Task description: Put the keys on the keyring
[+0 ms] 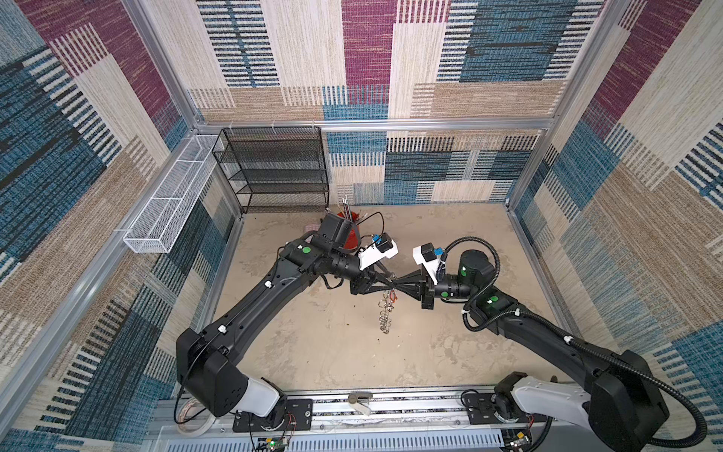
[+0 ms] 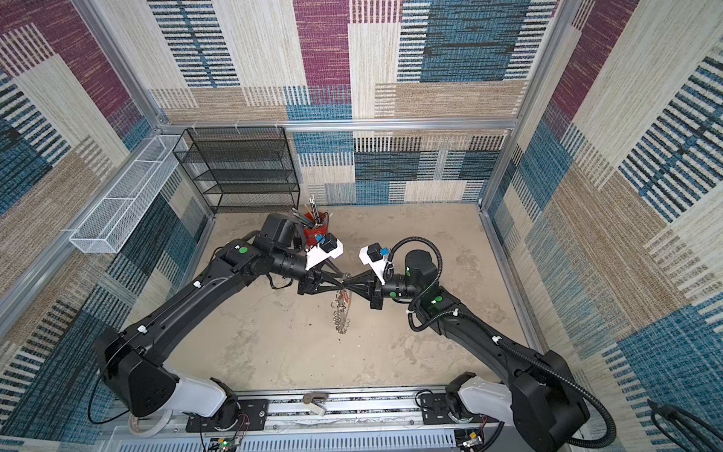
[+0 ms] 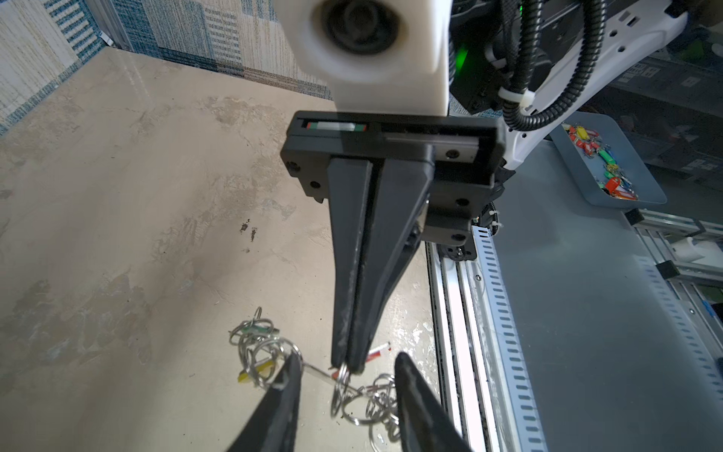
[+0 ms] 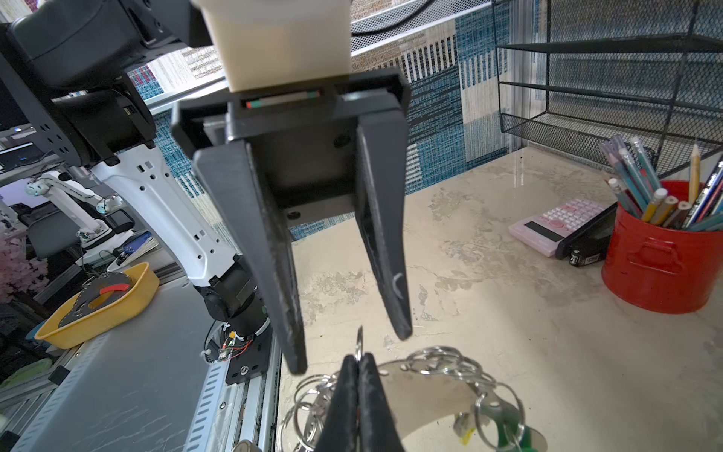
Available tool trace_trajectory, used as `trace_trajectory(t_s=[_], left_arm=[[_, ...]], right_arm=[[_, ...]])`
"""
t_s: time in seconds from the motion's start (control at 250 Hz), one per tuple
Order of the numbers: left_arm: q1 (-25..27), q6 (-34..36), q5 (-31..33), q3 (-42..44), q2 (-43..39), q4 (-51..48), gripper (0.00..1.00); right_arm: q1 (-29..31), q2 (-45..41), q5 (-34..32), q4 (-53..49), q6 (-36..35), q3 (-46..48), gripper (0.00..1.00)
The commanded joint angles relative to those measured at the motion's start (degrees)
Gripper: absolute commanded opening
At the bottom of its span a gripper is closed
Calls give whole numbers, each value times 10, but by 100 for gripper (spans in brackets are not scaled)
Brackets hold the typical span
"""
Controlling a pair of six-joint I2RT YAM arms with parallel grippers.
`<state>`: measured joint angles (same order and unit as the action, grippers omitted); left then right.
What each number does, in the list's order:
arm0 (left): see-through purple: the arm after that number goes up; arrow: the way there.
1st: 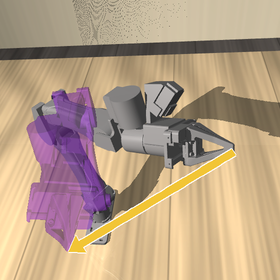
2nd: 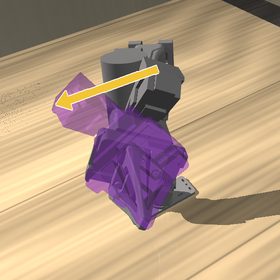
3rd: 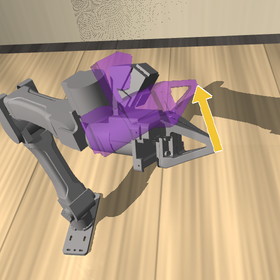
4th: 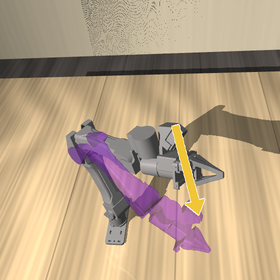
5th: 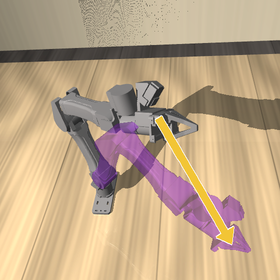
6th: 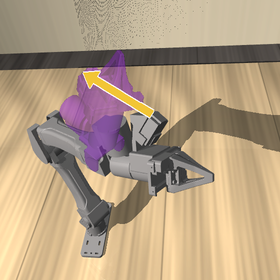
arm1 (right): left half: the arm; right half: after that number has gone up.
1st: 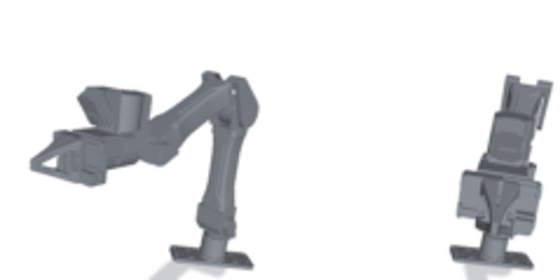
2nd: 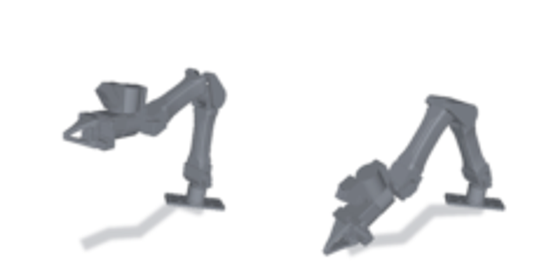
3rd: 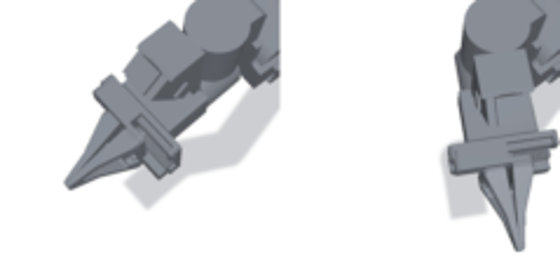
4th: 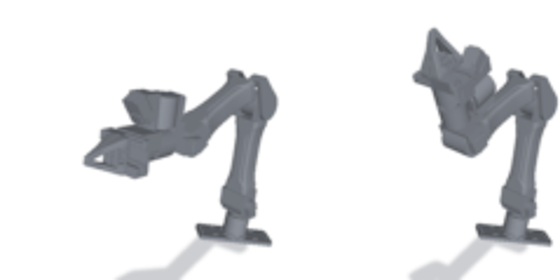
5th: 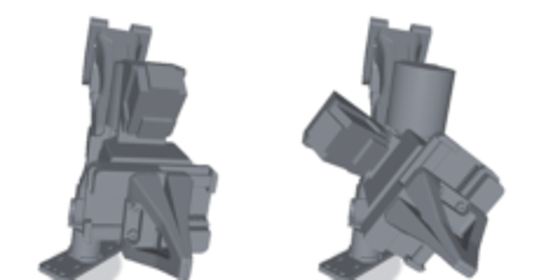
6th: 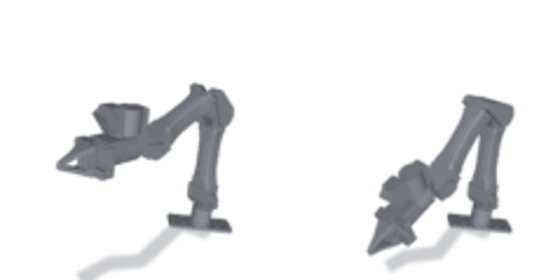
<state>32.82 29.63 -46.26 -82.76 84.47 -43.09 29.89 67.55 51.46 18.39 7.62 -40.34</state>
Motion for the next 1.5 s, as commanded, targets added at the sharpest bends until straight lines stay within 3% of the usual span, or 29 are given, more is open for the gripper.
trace_trajectory(t_s=[0.0, 0.368, 0.676, 0.884, 1.24, 1.448, 1.496], left_arm=[[-8, 35, 11, -15, 1, -38, 36], [-13, 44, 1, -57, 39, -76, 32], [-8, 42, -15, -73, 57, -88, 17], [-3, 48, -31, -76, 59, -98, 14], [2, 48, -31, -77, 66, -106, 0], [3, -10, -17, -45, 38, -41, 0], [3, -27, -13, -32, 27, -21, 0]], right_arm=[[-4, 2, 9, 39, -7, -4, 0], [-13, 5, 25, 52, -2, -2, 0], [-14, 7, 26, 55, 1, 0, 0], [-14, 5, 25, 55, 1, 1, 0], [-14, 6, 27, 57, 5, 1, 0], [-15, 1, 18, 62, 16, 2, 0], [-18, -5, 18, 67, 24, 2, 11]])
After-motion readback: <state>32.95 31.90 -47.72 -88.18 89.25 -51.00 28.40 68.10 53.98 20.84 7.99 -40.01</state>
